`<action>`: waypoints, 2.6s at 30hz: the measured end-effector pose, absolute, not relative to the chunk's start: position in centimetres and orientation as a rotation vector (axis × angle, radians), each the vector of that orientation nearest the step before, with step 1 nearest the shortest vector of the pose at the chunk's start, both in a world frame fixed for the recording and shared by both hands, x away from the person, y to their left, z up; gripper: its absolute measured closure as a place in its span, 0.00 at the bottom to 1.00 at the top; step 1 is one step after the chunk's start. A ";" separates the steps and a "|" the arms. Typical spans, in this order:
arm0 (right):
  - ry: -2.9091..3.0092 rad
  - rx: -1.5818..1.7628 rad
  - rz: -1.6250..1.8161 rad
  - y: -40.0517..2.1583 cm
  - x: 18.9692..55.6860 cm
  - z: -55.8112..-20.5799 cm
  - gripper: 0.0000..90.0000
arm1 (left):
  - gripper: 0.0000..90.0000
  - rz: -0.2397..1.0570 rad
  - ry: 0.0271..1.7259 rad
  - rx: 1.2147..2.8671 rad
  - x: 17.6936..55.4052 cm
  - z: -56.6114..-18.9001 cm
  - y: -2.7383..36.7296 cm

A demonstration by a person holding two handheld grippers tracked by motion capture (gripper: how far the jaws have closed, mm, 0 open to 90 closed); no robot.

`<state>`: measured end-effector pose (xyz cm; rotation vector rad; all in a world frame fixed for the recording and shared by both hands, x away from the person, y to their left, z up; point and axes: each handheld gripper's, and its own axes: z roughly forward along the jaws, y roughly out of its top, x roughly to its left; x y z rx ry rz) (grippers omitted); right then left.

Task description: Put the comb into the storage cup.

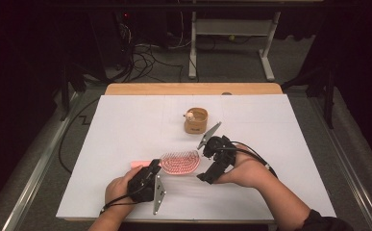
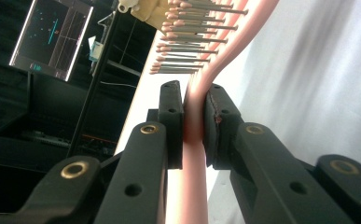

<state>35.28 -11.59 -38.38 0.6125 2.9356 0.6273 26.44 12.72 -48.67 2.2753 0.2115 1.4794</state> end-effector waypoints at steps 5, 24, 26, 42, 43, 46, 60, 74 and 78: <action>2.920 0.639 0.614 -12.4 35.2 -39.1 0.00 | 0.89 1.467 0.238 2.242 26.4 -48.3 12.9; 2.802 0.727 0.708 -15.8 35.1 -42.9 0.00 | 0.89 1.399 0.341 2.165 26.6 -47.6 13.8; 2.778 0.737 0.737 -16.2 35.0 -43.1 0.00 | 0.89 1.388 0.347 2.162 26.6 -47.6 13.9; 2.524 0.873 1.025 -19.0 34.4 -44.5 0.00 | 0.89 1.246 0.483 2.087 27.2 -47.1 15.0; 2.508 0.881 1.039 -19.2 34.4 -44.6 0.00 | 0.89 1.239 0.489 2.086 27.2 -47.1 15.1; 2.468 0.920 1.079 -19.7 34.3 -44.9 0.00 | 0.89 1.225 0.503 2.075 27.3 -47.0 15.2; 2.308 0.964 1.261 -21.9 33.2 -45.8 0.00 | 0.89 1.101 0.603 1.993 27.6 -46.5 16.3; 2.284 0.949 1.276 -22.4 32.5 -46.3 0.00 | 0.90 1.092 0.605 2.007 27.6 -46.4 16.1; 2.295 0.945 1.274 -22.1 32.5 -46.4 0.00 | 0.90 1.092 0.601 2.000 27.5 -46.3 16.1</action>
